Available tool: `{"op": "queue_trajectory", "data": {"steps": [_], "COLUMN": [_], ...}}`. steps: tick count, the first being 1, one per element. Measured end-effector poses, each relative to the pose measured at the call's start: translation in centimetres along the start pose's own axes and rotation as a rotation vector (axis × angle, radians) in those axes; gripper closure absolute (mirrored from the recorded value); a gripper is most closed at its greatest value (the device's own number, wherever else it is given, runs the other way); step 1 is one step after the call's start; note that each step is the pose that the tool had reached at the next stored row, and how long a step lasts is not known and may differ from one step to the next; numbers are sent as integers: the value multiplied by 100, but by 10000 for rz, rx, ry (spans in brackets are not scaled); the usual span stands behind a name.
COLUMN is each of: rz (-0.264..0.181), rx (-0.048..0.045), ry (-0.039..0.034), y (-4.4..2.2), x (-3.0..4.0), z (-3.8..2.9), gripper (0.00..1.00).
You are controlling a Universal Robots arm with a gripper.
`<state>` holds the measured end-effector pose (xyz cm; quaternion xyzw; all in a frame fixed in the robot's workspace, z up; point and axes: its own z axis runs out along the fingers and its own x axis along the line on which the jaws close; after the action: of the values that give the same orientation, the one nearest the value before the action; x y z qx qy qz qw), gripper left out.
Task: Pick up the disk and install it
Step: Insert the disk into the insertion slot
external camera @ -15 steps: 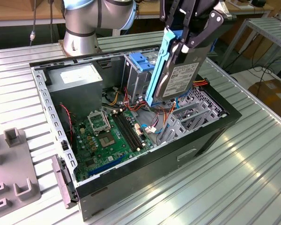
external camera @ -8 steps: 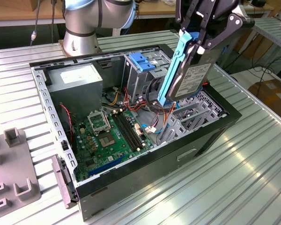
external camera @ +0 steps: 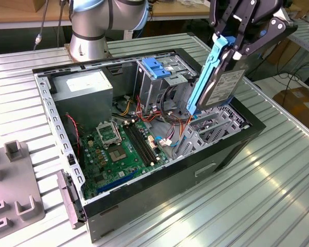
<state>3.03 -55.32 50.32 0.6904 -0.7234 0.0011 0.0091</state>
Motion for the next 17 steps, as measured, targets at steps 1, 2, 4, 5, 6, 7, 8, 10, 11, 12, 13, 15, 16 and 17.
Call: {"op": "queue_trajectory", "data": {"steps": [1,2,4,5,6,7,8,10,11,12,13,15,16,17], "rz": [-1,-1,0,7,13,21,23,24,26,27,26,50,63,75], "rx": [0,0,1,8,11,15,16,16,16,16,16,15,15,15], "ry": [0,0,12,13,12,11,12,13,15,14,13,12,12,12], "y": [-40,-68,-117,-117,-119,-122,-125,-137,-144,-155,-167,-184,-196,-211], "x": [6,9,10,11,11,10,10,8,7,6,6,4,4,3], "z": [1,4,17,34,46,61,77,121,139,166,194,233,253,272], "gripper": [63,63,63,63,63,63,63,63,63,63,63,63,63,63]}}
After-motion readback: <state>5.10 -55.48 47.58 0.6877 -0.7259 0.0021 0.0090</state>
